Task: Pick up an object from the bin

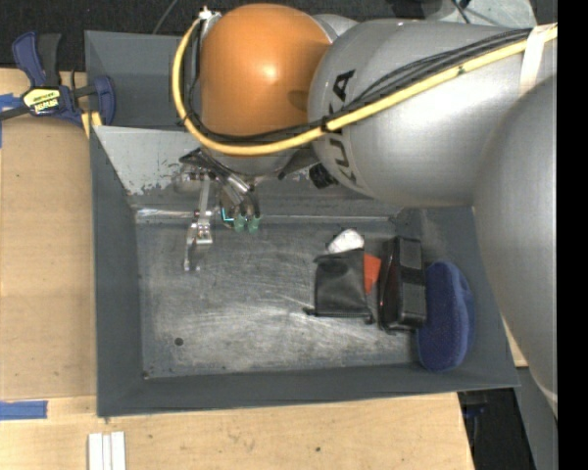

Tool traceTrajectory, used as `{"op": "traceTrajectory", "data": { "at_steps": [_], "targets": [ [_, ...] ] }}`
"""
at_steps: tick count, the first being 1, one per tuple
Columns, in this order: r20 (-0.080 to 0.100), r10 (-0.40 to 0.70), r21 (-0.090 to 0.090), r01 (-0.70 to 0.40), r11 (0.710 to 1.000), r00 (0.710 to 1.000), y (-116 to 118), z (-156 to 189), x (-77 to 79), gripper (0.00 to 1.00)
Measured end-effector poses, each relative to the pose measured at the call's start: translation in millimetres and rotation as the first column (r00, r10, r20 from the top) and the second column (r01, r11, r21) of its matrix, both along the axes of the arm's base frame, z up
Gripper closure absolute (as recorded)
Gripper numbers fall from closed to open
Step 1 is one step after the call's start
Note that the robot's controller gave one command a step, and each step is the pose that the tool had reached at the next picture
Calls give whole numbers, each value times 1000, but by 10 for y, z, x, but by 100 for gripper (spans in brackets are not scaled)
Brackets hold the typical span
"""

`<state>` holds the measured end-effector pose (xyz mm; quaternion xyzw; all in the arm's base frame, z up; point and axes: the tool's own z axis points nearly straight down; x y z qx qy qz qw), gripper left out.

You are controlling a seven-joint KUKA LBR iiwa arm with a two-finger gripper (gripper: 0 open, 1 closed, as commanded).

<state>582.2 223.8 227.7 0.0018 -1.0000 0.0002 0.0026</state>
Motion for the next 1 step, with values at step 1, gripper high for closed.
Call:
{"op": "traceTrajectory", "data": {
  "at_steps": [1],
  "targets": [
    [19,115,1,-115,993,993,-578,1142,-10,0]
  ]
}}
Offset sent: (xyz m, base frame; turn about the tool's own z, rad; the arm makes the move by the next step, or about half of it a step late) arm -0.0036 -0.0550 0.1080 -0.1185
